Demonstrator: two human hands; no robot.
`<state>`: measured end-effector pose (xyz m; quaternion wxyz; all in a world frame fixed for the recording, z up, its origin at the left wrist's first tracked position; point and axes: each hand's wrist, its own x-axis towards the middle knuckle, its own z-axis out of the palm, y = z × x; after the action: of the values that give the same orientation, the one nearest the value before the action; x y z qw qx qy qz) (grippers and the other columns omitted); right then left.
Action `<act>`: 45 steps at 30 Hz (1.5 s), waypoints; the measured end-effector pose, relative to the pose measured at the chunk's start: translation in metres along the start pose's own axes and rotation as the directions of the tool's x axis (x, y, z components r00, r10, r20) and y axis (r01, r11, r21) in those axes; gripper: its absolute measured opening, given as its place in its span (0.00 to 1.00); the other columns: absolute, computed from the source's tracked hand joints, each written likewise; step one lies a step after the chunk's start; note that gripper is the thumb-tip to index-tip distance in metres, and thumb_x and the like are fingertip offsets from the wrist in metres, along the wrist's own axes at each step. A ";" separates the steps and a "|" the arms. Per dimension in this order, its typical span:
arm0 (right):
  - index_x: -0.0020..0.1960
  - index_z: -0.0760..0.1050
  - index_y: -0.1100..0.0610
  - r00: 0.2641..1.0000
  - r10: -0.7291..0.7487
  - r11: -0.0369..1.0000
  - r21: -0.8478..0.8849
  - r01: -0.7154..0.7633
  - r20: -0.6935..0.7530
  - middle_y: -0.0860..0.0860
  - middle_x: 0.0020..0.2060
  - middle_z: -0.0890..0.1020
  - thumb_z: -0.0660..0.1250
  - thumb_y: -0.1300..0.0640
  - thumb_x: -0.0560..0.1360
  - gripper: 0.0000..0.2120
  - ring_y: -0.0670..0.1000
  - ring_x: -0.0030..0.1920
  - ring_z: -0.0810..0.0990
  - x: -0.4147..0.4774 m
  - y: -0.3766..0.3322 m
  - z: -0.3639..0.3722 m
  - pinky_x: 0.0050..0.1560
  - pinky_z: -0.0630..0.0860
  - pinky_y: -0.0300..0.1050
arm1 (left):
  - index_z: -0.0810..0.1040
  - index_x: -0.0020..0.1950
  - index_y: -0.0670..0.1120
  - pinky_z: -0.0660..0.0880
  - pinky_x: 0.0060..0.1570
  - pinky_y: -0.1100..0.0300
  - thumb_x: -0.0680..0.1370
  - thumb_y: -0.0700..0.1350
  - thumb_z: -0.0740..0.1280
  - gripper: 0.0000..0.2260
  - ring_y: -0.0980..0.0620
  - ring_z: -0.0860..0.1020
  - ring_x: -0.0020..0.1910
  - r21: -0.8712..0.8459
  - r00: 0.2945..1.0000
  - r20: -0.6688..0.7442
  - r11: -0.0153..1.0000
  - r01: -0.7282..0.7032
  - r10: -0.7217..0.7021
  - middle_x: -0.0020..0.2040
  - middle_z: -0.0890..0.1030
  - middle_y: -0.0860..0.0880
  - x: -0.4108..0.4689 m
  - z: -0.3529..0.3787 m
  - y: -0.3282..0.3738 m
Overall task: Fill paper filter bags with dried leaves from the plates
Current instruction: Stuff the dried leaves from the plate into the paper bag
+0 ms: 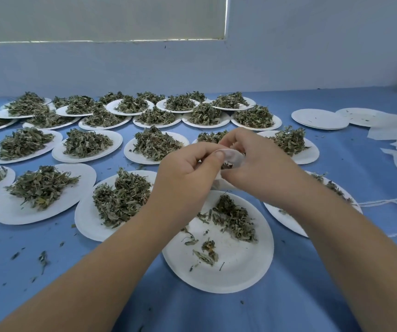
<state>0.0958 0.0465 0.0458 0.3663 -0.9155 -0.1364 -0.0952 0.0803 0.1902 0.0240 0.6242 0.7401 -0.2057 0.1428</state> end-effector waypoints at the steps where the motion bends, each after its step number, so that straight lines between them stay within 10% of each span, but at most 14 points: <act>1: 0.48 0.71 0.46 1.000 0.001 1.000 -0.026 -0.001 -0.014 0.44 0.41 0.77 0.68 0.53 0.69 0.10 0.42 0.38 0.75 0.001 -0.001 0.004 0.32 0.69 0.39 | 0.85 0.48 0.47 0.65 0.24 0.73 0.80 0.38 0.64 0.10 0.57 0.63 0.22 0.006 1.000 0.002 1.000 -0.002 0.002 0.23 0.70 0.57 -0.001 0.001 0.000; 8: 0.50 0.74 0.39 0.992 0.054 0.990 0.125 -0.068 0.111 0.39 0.38 0.79 0.66 0.28 0.65 0.20 0.39 0.33 0.78 -0.007 0.010 -0.035 0.34 0.71 0.38 | 0.83 0.48 0.51 0.64 0.25 0.69 0.81 0.42 0.63 0.10 0.60 0.66 0.23 0.052 0.995 -0.095 0.998 0.028 -0.023 0.23 0.71 0.58 0.002 -0.010 -0.003; 17: 0.62 0.63 0.25 0.771 0.113 0.954 -0.285 0.092 0.627 0.28 0.56 0.67 0.76 0.39 0.62 0.34 0.35 0.53 0.72 -0.020 0.010 -0.035 0.55 0.73 0.42 | 0.82 0.45 0.55 0.64 0.26 0.69 0.81 0.44 0.63 0.11 0.59 0.66 0.24 0.034 0.979 -0.203 0.999 0.033 -0.026 0.23 0.70 0.59 0.006 -0.015 -0.004; 45: 0.50 0.80 0.37 0.842 0.067 0.936 -0.325 0.132 0.536 0.35 0.43 0.76 0.75 0.51 0.69 0.12 0.38 0.45 0.76 -0.022 0.004 -0.006 0.45 0.75 0.36 | 0.82 0.51 0.49 0.64 0.34 0.73 0.81 0.42 0.62 0.08 0.63 0.71 0.30 0.263 0.948 -0.245 0.955 -0.136 0.202 0.31 0.73 0.61 0.012 -0.012 -0.015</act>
<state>0.0757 0.0355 0.0419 0.1431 -0.9528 -0.2303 0.1370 0.0984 0.2024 0.0183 0.5364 0.7640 -0.1630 0.3195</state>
